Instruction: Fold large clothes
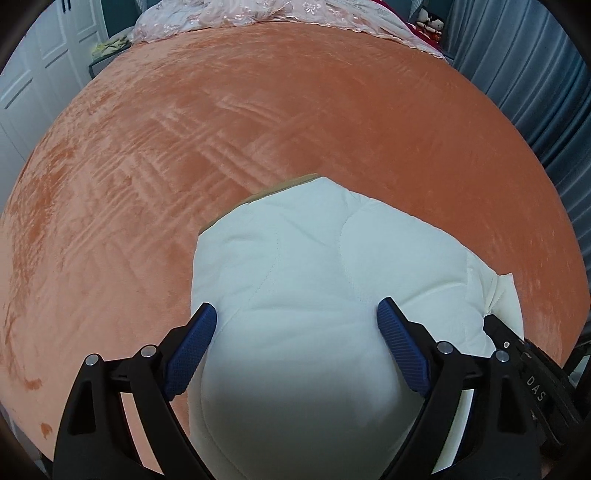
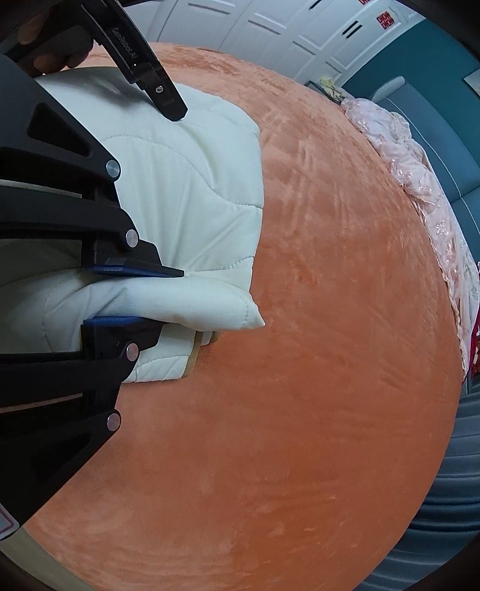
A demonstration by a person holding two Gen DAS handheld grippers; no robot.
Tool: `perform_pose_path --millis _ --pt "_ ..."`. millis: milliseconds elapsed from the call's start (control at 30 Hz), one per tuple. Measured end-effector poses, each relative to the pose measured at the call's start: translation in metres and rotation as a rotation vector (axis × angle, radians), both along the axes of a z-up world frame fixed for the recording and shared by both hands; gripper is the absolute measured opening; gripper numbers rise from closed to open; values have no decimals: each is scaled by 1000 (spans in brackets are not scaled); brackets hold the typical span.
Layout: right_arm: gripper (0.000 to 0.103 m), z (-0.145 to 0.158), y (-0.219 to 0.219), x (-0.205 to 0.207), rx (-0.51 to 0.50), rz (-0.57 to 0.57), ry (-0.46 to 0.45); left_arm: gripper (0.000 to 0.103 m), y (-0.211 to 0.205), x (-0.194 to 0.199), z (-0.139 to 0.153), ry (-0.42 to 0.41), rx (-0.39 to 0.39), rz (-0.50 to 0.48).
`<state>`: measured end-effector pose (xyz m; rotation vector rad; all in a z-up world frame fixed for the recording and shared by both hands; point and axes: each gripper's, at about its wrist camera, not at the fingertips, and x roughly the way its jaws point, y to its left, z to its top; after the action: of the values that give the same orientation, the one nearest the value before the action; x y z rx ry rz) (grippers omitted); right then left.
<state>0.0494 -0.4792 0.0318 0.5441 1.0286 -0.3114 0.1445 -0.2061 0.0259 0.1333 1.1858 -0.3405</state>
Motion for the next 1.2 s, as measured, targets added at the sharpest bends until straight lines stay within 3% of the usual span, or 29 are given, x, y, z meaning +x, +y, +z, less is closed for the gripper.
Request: perform_pose_path --millis 533,1200 --pt "23 -30 3 10 -29 19 -13 97 -5 8 -45 -26 31 59" --pt "22 -42 -1 11 -9 -15 -76 98 -8 8 -58 -89 43 89"
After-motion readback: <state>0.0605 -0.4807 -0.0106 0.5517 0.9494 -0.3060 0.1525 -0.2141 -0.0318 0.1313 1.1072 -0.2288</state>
